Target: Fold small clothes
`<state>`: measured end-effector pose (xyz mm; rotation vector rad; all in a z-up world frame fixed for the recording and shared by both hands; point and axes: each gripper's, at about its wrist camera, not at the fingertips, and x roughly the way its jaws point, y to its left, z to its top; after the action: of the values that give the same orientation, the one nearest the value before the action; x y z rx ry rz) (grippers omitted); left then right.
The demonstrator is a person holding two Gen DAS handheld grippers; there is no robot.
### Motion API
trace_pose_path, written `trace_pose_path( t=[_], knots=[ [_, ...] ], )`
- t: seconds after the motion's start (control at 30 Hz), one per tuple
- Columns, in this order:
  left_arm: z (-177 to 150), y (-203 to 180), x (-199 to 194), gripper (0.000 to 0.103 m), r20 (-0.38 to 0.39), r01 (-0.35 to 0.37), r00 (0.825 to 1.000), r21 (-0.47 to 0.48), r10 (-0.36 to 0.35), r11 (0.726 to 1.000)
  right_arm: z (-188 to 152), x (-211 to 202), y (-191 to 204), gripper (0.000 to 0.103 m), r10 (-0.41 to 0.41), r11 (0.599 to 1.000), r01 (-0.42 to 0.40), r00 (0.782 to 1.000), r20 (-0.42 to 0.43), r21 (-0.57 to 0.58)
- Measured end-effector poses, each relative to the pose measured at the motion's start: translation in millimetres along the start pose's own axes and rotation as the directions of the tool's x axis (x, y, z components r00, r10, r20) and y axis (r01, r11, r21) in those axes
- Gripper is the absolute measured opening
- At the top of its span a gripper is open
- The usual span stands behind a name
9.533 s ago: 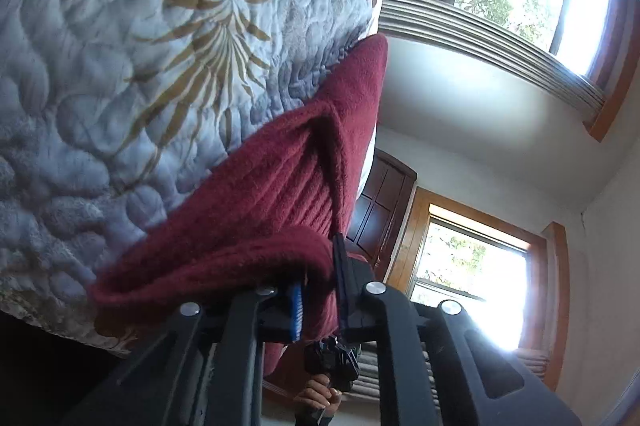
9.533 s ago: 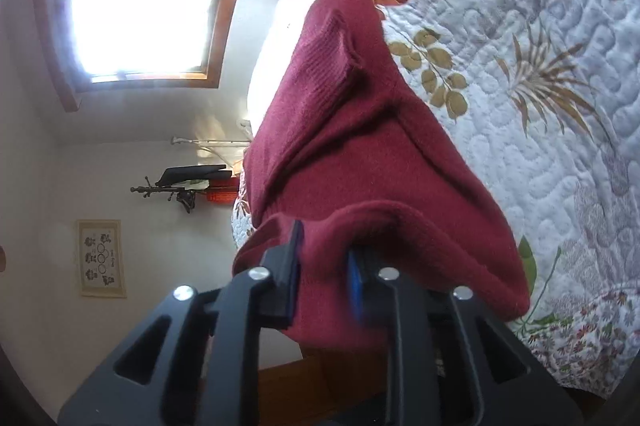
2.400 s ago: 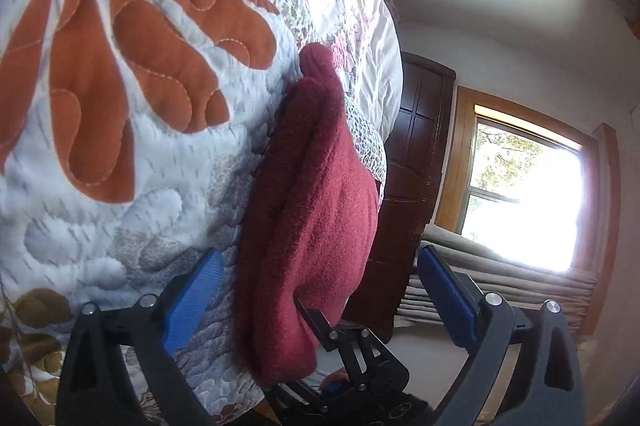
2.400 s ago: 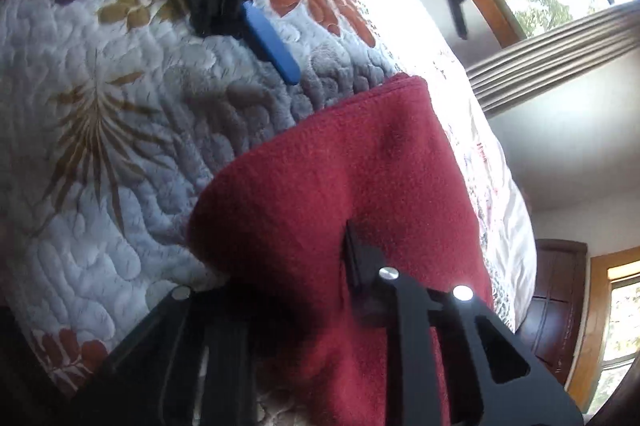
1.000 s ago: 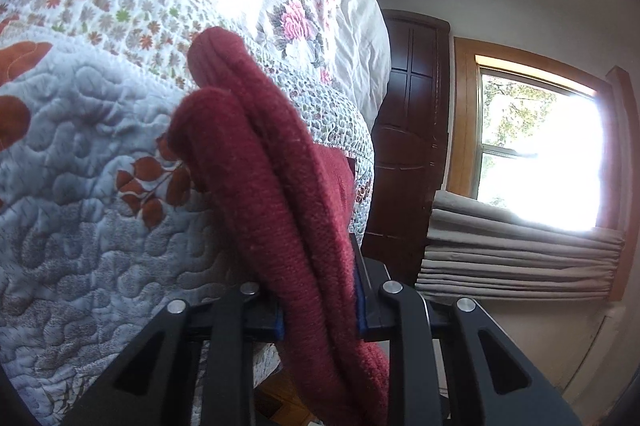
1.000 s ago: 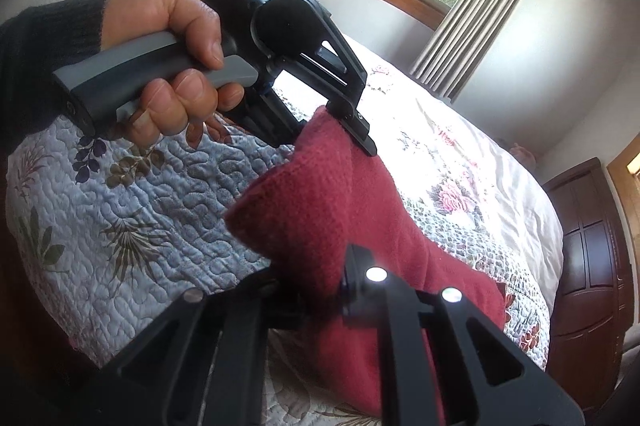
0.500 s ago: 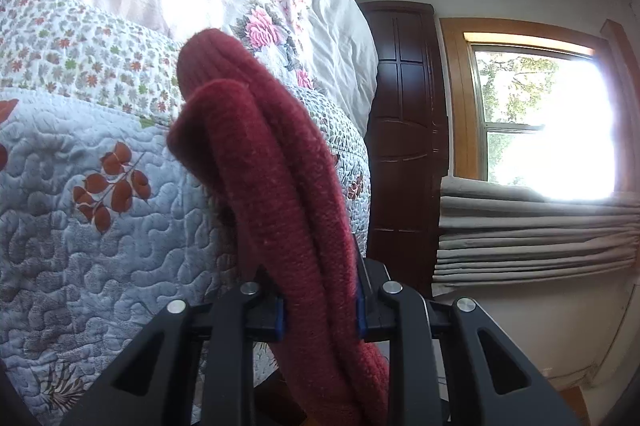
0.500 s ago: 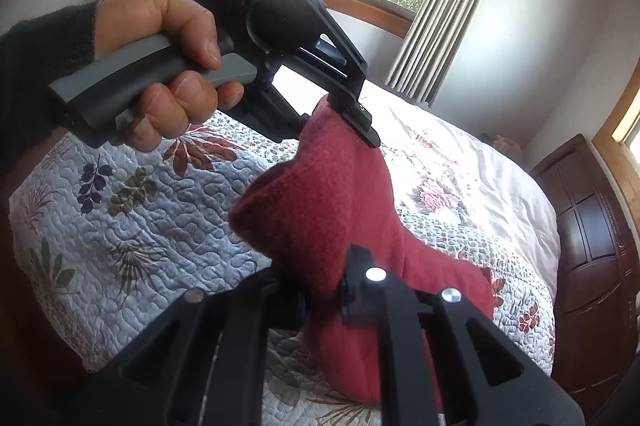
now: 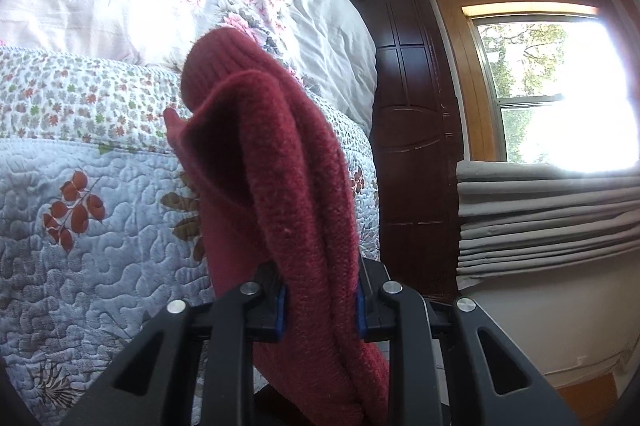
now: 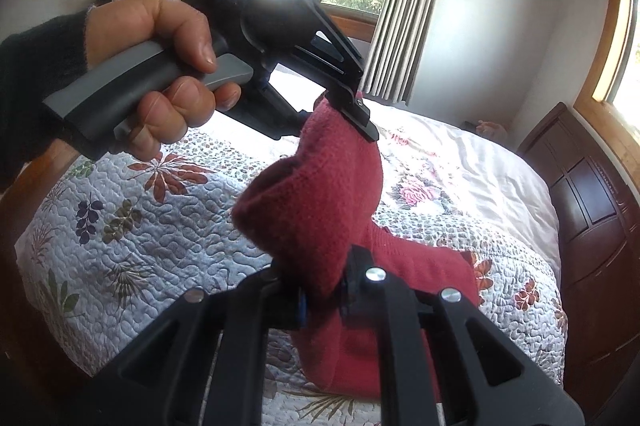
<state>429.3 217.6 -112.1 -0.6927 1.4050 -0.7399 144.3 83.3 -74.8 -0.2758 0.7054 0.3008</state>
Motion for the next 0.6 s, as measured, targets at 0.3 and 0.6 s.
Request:
trace_pose_path(
  t=[0.3,0.6],
  knots=[
    [0.8,-28.2,20.4,0.024,-0.016,-0.058,0.998,0.040,0.058,0.998,-6.1,-6.9,-18.9,0.010,-0.005,0.998,0.004,1.000,0.020,0.060],
    [0.1,-51.4,47.0,0.024,-0.039,-0.115,0.992,0.063,0.118,0.991,-21.1,-8.9,-41.9,0.010,-0.002,0.993,-0.001,1.000,0.023,0.121]
  ],
)
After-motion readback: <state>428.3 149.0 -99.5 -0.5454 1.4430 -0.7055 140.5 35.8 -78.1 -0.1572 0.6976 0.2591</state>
